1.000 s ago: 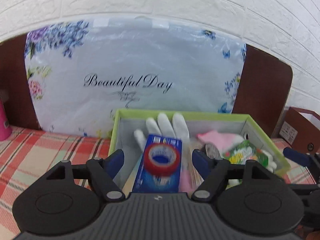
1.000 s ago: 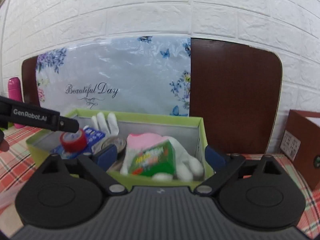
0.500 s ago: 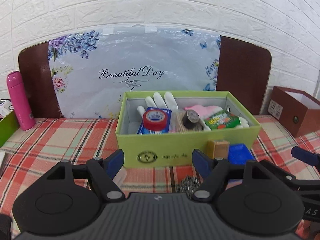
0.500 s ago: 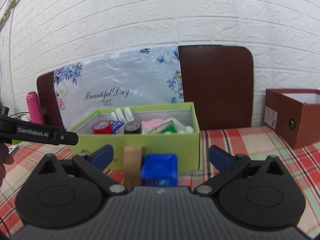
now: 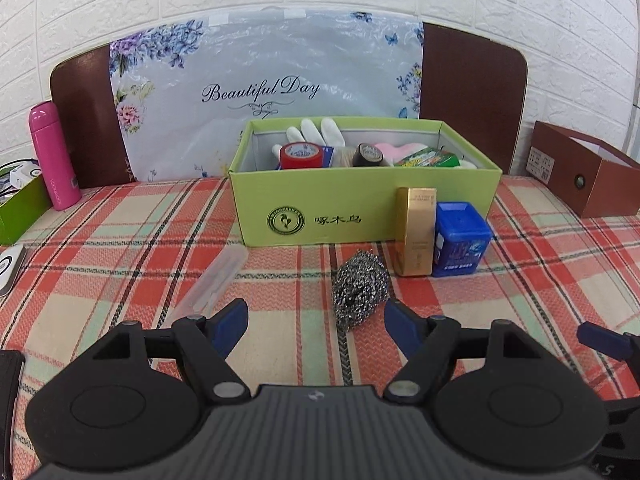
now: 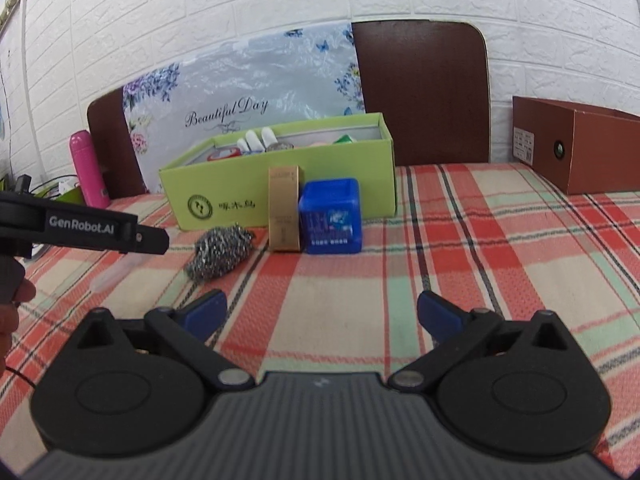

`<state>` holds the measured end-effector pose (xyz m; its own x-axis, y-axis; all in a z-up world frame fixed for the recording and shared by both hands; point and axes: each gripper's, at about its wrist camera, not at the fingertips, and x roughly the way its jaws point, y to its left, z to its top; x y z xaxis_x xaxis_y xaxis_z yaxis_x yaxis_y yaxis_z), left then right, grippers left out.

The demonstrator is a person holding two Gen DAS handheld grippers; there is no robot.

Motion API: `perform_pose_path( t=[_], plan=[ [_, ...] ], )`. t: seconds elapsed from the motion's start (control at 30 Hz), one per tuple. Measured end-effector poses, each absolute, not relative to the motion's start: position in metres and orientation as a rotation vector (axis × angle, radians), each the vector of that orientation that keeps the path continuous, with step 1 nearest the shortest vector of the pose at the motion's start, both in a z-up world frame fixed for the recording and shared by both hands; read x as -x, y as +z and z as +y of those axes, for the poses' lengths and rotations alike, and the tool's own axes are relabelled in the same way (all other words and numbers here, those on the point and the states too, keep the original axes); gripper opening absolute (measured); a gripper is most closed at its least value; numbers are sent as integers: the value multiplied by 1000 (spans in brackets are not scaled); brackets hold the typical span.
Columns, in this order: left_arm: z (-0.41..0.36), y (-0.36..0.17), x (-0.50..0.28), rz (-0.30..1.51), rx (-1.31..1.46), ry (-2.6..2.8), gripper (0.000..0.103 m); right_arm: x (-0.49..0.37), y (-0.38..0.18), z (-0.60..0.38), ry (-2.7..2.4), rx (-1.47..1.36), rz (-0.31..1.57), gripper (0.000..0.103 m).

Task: Organize objects
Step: 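Grasp the steel wool scrubber with the left gripper while the right grasps the tall beige box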

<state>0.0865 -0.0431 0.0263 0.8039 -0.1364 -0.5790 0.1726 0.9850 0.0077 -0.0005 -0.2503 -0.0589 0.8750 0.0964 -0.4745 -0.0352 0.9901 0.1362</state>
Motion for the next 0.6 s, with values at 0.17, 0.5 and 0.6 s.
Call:
perform_pose_path(
  t=[0.17,0.5,0.6],
  plan=[
    [-43,15,-96,607,-12,-221,78,6,-60,-249,67,-110,514,103],
    [-47,-10,-135,685,28,-350,23,-11,-50,-246,53,-51,471,94],
    [-39,-8,-125,678,37,-369,21,-34,-39,-239,68,-26,430,86]
  ],
)
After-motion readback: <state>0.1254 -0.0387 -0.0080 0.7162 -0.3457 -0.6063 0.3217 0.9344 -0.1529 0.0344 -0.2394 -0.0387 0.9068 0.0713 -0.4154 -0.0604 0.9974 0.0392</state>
